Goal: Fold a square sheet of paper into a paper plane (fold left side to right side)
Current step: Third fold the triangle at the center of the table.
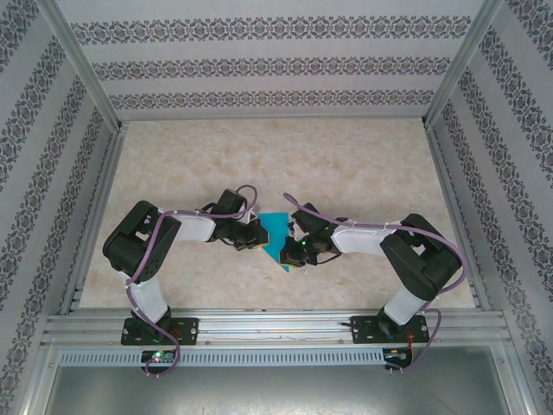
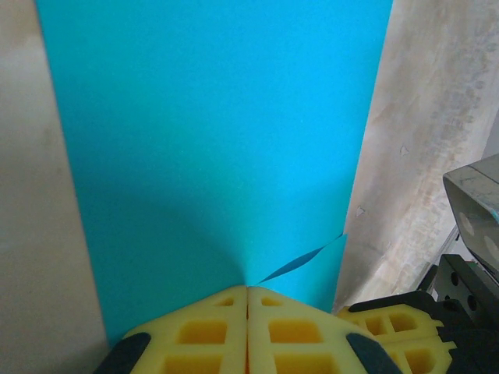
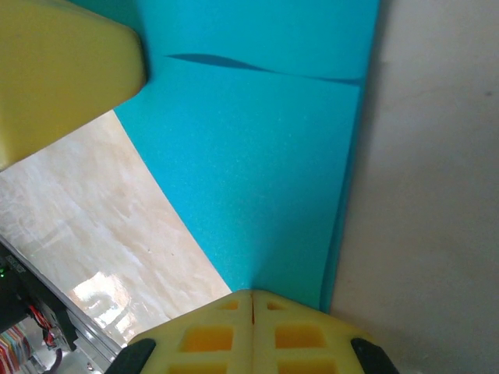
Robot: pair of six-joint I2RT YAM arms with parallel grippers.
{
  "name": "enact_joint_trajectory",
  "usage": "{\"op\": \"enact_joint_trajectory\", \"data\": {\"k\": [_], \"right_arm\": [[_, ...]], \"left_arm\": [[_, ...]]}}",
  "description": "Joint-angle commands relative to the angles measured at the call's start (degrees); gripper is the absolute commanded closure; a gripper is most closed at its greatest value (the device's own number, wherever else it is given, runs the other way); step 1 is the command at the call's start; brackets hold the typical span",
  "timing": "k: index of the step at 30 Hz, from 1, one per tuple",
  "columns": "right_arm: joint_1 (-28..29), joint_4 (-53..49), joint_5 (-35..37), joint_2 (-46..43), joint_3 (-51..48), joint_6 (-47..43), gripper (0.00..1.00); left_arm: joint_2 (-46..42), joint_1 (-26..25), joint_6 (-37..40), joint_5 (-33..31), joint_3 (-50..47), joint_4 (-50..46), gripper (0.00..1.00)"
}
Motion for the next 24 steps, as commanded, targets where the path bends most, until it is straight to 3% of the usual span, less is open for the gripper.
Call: {"op": "enact_joint_trajectory", "data": {"k": [1,24], "right_arm": [[1.0,-4.1,1.6,1.1,0.2,-0.8,0.98],[3.3,-17.0,5.2,-0.2,0.8,-5.6,0.98]], "left_arm": [[3.7,-0.8,0.4,-4.7,-1.4,-5.0,0.92],[4.7,-0.6,-0.4,-7.9,-0.6,-8.4,0.92]]}}
